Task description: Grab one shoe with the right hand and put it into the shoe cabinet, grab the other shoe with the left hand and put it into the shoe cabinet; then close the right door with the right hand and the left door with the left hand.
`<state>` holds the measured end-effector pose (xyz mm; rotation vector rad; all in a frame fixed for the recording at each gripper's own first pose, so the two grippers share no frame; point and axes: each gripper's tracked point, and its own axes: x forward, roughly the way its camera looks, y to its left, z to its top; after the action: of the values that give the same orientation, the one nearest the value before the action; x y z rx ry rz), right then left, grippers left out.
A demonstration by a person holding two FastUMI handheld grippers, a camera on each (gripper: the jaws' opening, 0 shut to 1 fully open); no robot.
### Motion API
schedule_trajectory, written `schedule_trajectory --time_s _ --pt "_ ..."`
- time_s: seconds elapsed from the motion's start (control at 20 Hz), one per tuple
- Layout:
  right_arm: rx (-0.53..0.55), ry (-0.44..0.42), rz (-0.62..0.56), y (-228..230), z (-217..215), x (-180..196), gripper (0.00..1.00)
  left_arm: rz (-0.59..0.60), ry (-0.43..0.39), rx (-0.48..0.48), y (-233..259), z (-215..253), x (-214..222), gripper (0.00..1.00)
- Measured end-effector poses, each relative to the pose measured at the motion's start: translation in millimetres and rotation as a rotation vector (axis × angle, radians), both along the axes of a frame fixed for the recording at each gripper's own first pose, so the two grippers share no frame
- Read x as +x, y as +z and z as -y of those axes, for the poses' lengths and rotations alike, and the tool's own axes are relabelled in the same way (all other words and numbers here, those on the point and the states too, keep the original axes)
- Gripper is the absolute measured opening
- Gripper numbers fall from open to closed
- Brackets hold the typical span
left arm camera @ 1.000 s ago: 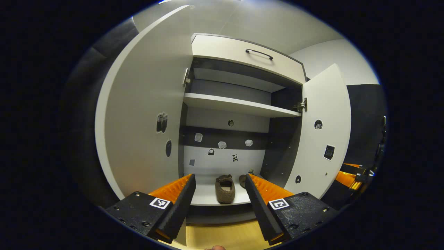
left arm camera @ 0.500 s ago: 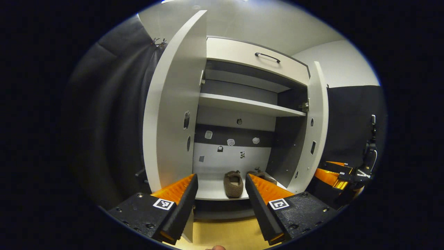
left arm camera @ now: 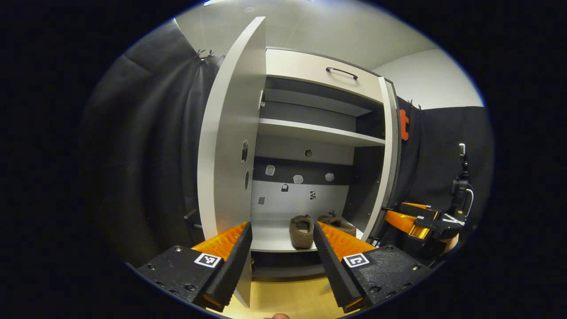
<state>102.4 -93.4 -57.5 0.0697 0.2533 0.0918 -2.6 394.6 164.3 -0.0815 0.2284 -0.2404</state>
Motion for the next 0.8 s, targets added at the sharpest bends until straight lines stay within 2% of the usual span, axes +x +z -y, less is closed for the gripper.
schedule_trajectory --time_s 0.1,0.15,0.2,0.25,0.3,0.45,0.5,0.55,0.75,0.8 --pt "0.014 0.004 0.007 -1.6 -3.9 5.9 0.99 -0.003 0.003 -0.005 -3.5 0.1 -0.1 0.82" --pt "0.017 0.003 0.01 -4.1 -5.2 9.5 0.99 0.003 0.001 -0.009 -3.4 0.2 0.4 0.88" --pt "0.018 0.002 0.012 -4.6 -6.9 12.3 0.99 0.009 -0.003 -0.014 -4.4 1.5 1.4 0.88" --pt "0.017 0.001 0.015 -6.7 -9.1 15.6 0.99 0.008 -0.003 -0.014 -8.0 2.4 1.5 0.83" --pt "0.014 0.0 0.016 -8.1 -10.3 18.9 0.99 0.005 -0.001 -0.011 -10.5 2.9 1.5 0.88" --pt "0.016 -0.001 0.009 -15.0 -13.8 28.5 0.98 0.008 0.01 0.001 -10.5 1.2 2.1 0.88" --pt "0.024 0.0 0.005 -17.0 -15.4 31.7 0.99 0.009 0.016 0.004 -9.9 0.7 2.4 0.85" --pt "0.032 0.003 0.002 -18.9 -16.6 35.0 0.99 0.013 0.022 0.006 -9.8 -0.3 2.4 0.88" --pt "0.055 0.004 -0.011 -25.6 -22.5 48.0 0.99 0.053 0.048 0.013 -2.6 -4.8 2.6 0.88" --pt "0.055 0.001 -0.012 -26.9 -23.6 51.0 0.99 0.059 0.056 0.015 -2.0 -5.9 2.7 0.82"
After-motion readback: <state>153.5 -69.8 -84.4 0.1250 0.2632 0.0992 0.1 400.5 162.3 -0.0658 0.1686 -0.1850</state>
